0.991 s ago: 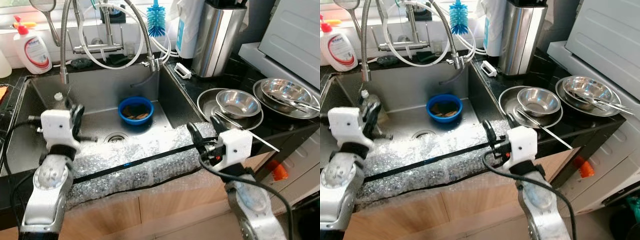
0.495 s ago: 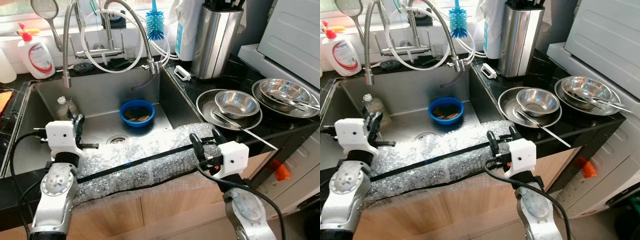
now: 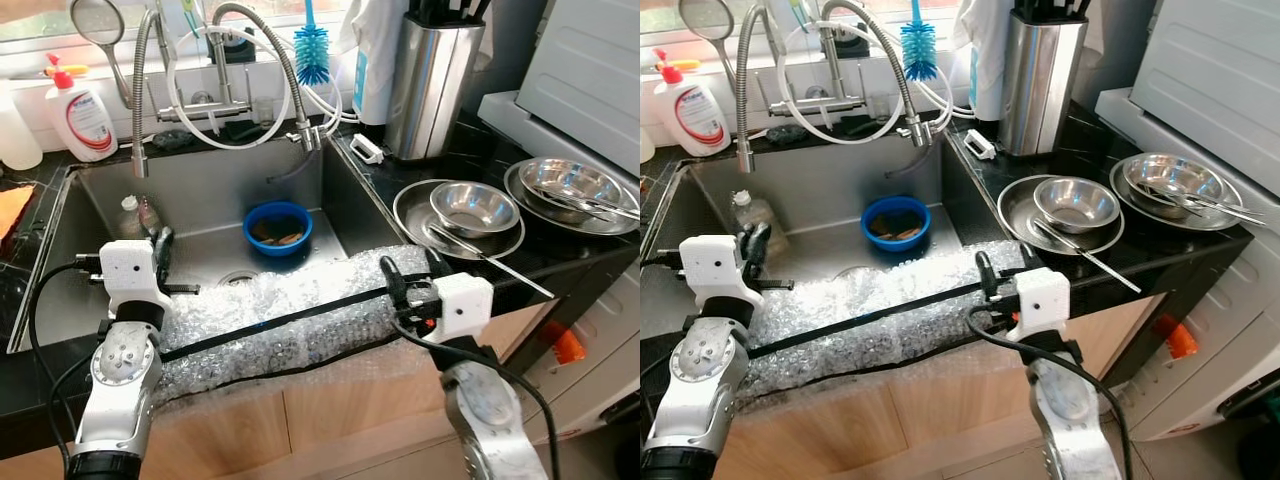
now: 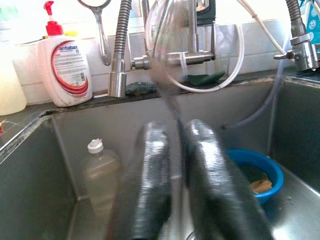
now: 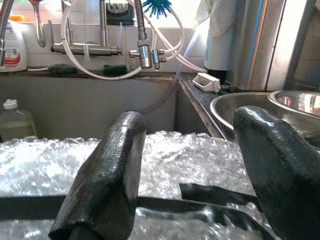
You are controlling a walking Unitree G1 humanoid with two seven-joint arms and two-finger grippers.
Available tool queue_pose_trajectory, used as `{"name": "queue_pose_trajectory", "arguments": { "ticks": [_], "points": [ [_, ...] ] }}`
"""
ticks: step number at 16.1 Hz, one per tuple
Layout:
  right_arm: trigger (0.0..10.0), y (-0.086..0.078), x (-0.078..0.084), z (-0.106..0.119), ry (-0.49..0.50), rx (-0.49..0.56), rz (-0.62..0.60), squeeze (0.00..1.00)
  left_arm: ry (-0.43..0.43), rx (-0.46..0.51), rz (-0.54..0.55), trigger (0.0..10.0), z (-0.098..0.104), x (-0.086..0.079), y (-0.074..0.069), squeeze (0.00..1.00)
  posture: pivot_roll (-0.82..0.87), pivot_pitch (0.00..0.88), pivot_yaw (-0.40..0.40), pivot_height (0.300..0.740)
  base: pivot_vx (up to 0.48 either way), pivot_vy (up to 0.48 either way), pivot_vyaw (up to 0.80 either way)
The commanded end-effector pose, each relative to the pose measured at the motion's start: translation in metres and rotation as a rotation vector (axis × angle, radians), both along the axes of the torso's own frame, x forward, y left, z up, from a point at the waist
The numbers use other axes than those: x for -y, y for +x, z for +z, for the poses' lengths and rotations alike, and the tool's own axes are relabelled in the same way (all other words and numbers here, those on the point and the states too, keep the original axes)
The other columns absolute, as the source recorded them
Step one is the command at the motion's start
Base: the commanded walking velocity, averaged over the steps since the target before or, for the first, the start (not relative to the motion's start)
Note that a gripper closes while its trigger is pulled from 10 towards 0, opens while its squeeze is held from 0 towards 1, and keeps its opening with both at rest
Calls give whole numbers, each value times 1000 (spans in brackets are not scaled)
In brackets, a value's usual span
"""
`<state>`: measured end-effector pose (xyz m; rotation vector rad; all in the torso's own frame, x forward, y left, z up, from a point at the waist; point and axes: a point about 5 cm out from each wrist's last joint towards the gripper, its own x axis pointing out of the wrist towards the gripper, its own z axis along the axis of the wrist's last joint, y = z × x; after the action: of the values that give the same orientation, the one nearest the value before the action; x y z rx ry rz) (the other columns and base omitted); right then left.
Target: Kitchen organization
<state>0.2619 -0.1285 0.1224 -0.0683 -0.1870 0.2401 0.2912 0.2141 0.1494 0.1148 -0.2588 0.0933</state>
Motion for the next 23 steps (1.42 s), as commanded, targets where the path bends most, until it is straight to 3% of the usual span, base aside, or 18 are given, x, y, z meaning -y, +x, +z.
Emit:
{"name": "queue_pose_trajectory", "arguments": {
  "ticks": [1, 8, 9, 14, 17, 20, 23],
  "points": [
    [10000, 2, -1, 3, 1, 16, 2, 0, 2, -16, -6, 10000, -4, 5, 2, 1000, 12, 0, 9, 740, 0, 0, 0],
    [10000, 12, 2, 6, -14, 37, 7, 0, -20, -15, -15, 10000, -9, 17, 9, 1000, -20, 0, -7, 740, 0, 0, 0],
    [10000, 15, 8, 8, -8, 43, -18, 0, -22, -10, -31, 10000, -8, 23, 13, 0, -25, 0, -6, 740, 0, 0, 0],
    [10000, 15, 15, 10, -26, 52, -37, 0, -15, 18, -42, 10000, -1, 29, 16, 0, -45, 0, -2, 740, 0, 0, 0],
    [10000, 12, 20, 15, -56, 83, -51, 0, 64, 87, -96, 10000, 17, 41, 20, 0, -98, 0, 32, 740, 0, 0, 0],
    [10000, 12, 12, 33, -69, 151, -40, 0, 136, 151, -102, 10000, 36, 38, 16, 0, -90, 0, 19, 740, 0, 0, 0],
    [10000, 14, 4, 48, -57, 193, -8, 0, 153, 167, -59, 10000, 39, 29, 10, 0, -63, 0, -15, 740, 0, 0, 0]
  ]
}}
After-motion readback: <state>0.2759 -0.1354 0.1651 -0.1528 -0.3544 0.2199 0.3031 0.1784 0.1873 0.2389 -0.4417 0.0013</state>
